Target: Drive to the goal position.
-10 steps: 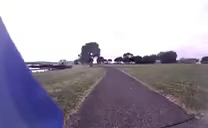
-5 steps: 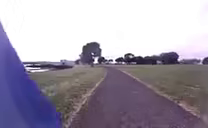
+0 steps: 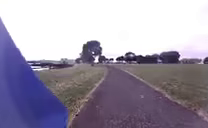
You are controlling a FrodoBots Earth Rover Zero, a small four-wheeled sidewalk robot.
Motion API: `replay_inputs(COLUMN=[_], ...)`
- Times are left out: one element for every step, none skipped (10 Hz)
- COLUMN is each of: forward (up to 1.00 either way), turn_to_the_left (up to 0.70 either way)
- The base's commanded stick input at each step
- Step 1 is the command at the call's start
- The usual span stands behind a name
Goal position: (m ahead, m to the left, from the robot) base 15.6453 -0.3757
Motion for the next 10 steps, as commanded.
replay_inputs(forward=[0.7, 0.7, 0.7, 0.7, 0.7, 0.7, 0.7, 0.7, 0.7, 0.7], turn_to_the_left=[0.0, 0.0, 0.0, 0.0, 0.0, 0.0, 0.0, 0.0, 0.0, 0.0])
